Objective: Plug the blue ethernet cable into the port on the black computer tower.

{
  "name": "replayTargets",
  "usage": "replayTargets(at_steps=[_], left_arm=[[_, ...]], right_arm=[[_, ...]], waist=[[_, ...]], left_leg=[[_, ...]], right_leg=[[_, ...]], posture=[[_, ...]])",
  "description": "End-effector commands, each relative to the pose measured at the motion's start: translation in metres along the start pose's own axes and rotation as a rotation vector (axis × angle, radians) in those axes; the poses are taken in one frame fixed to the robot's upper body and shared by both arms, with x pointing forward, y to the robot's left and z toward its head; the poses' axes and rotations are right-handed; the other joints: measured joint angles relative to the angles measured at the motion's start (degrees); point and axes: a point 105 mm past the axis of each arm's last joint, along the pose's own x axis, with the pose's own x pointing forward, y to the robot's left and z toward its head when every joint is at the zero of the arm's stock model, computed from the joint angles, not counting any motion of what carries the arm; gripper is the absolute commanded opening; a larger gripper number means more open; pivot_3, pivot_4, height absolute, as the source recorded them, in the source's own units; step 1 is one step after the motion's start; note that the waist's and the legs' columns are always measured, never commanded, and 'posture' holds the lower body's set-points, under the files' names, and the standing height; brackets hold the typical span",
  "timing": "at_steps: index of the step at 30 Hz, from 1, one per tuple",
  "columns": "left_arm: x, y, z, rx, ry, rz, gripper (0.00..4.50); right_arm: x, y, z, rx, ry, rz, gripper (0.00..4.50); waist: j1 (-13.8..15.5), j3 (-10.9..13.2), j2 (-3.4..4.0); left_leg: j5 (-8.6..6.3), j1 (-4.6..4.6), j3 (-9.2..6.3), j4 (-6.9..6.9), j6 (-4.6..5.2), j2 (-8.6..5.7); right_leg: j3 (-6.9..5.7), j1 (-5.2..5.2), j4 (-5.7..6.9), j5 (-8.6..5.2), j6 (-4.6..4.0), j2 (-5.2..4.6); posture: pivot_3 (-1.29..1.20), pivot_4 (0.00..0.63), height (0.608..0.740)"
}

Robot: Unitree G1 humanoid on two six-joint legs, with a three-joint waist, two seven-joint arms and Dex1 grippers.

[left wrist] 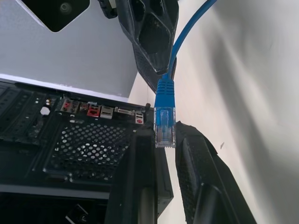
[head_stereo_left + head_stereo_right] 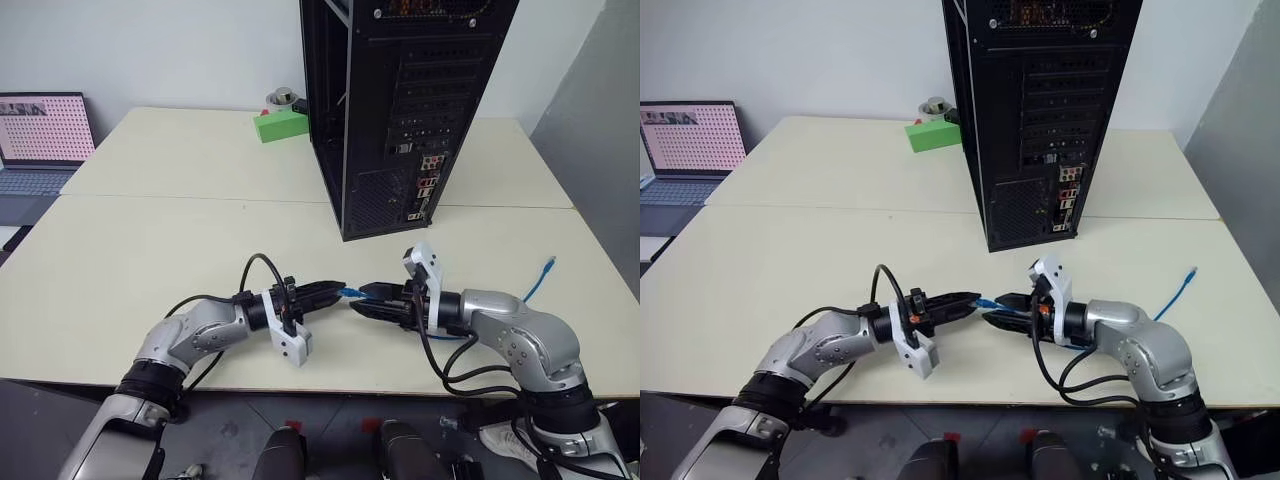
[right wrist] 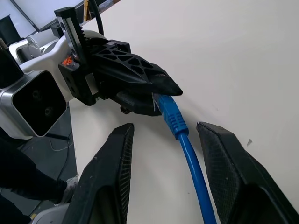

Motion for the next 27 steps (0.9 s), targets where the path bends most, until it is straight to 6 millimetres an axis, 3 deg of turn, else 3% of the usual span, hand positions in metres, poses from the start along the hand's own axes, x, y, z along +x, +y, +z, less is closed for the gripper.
replayTargets(at_steps=[1, 10, 27], left_arm=[[0.0012, 0.0080, 0.0047, 0.032, -0.025, 0.029, 0.28], [0.0031, 0.0088, 0.0108, 0.031, -0.038, 0.053, 0.28], [0.0068, 0.0088, 0.0070, 0.011, -0.008, 0.079, 0.28]], right_arm=[[0.0005, 0.0018, 0.0116, -0.008, -0.040, 0.024, 2.26], [0.0003, 0.0001, 0.0123, 0.004, -0.034, 0.034, 0.02], [-0.0027, -0.0028, 0.0080, 0.033, 0.025, 0.085, 0.00]], waist=[[0.0, 0.0, 0.00], [0.0, 0.0, 0.00], [0.0, 0.0, 0.00]], left_leg=[[0.00, 0.00, 0.00, 0.00, 0.00, 0.00], [0.00, 0.00, 0.00, 0.00, 0.00, 0.00], [0.00, 0.00, 0.00, 0.00, 0.00, 0.00]], right_leg=[[0.00, 0.00, 0.00, 0.00, 0.00, 0.00], [-0.01, 0.00, 0.00, 0.00, 0.00, 0.00], [0.00, 0.00, 0.00, 0.00, 0.00, 0.00]], posture=[[0.00, 0.150, 0.740], [0.00, 0.150, 0.740], [0.00, 0.150, 0.740]])
